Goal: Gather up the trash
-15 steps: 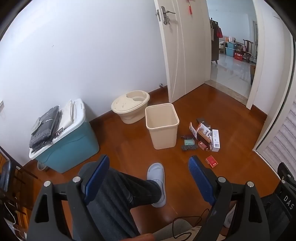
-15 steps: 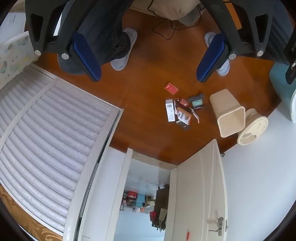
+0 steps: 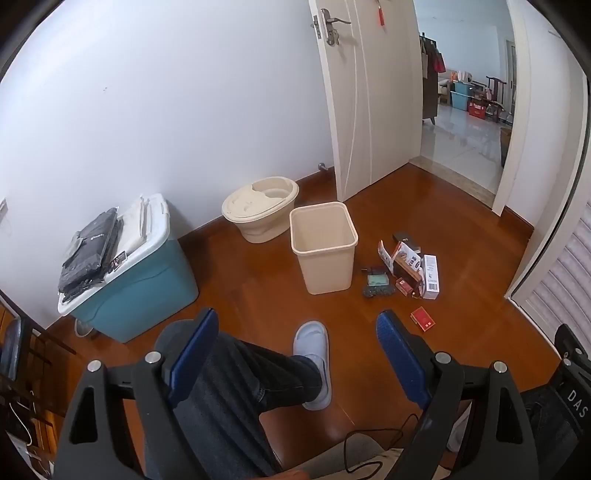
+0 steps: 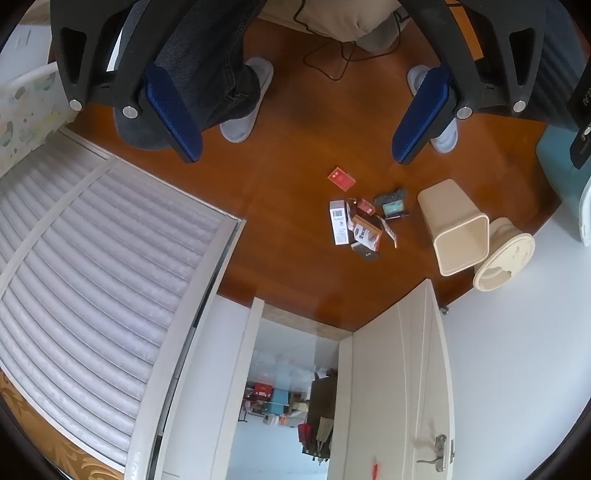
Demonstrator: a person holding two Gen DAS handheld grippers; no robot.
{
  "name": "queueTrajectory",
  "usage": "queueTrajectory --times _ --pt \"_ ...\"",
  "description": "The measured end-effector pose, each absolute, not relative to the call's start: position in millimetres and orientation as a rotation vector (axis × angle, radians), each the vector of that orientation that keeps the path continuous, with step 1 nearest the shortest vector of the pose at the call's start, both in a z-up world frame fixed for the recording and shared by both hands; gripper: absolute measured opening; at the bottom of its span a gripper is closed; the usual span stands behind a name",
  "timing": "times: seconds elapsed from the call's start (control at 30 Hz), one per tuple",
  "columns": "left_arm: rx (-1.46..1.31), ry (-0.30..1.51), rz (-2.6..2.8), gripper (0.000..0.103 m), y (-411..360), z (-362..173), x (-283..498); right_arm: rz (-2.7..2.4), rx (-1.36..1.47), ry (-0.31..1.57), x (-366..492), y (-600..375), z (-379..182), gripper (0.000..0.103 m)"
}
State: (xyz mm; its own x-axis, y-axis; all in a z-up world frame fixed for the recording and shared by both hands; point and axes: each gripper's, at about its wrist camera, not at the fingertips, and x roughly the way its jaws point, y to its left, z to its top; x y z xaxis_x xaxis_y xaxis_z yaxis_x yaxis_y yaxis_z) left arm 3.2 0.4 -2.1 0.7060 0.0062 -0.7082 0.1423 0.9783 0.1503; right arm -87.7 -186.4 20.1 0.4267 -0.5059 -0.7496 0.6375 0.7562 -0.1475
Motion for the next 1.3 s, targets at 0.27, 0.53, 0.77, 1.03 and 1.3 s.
queueTrajectory --times 0.27,0.53,0.77,1.03,1.3 --pt "0.199 0.785 -0.075 0.088 0.2 -3.3 3.7 -0.7 0.176 0.88 -86.3 -188.7 23.0 0.103" --pt "0.201 0.785 -0.074 0.088 -0.8 -5.3 3.2 -0.701 0.173 0.878 -85.5 -189.4 25.3 0.103" --pt "0.199 0.784 -0.073 0.088 -0.5 -5.1 4.0 -0.701 0.171 0.878 -84.0 -187.7 25.7 0.103" --pt "0.197 0.785 -0.073 0.088 1.2 -4.4 4.9 -0.702 0.171 0.879 -82.9 -188.8 26.4 0.103" --pt "0.197 0.787 -0.072 0.088 1.9 -4.5 6.0 -0.7 0.171 0.881 -82.3 -190.4 26.7 0.103"
